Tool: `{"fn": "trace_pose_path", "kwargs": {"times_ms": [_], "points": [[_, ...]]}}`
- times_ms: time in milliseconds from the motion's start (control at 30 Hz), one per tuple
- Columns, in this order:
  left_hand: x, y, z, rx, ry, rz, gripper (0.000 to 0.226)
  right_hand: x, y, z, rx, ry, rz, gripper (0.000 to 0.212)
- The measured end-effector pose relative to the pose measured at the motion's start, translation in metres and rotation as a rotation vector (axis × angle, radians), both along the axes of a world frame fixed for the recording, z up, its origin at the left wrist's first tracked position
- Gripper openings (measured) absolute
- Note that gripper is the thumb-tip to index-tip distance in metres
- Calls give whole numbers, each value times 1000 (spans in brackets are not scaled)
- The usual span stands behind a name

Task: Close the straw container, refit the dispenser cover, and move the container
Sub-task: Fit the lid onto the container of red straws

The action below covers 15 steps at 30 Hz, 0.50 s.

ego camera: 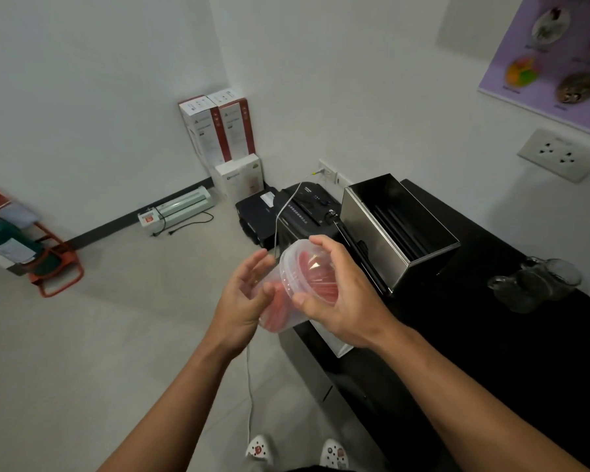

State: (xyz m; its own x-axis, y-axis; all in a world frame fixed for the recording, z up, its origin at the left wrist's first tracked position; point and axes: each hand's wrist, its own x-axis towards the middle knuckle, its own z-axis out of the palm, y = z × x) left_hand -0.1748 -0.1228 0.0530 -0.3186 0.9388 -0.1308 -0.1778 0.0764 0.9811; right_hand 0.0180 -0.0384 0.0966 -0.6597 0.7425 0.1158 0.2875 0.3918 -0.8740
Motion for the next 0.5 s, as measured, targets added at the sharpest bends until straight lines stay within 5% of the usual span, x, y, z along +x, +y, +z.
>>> {"fn": "trace_pose_path", "kwargs": {"times_ms": [100,167,233,500], "points": [[18,2,2,-106,-208,60,122,-4,-7,-9,37,29,-23,90],[23,1,4,-169,-303,87,90,-3,-8,-15,59,10,-14,91],[25,-1,4,-229,-348,55,67,0,-8,-19,83,-9,2,91],[16,-1,11,-262,-359,16,51,5,-7,-23,3,153,-114,85]]}}
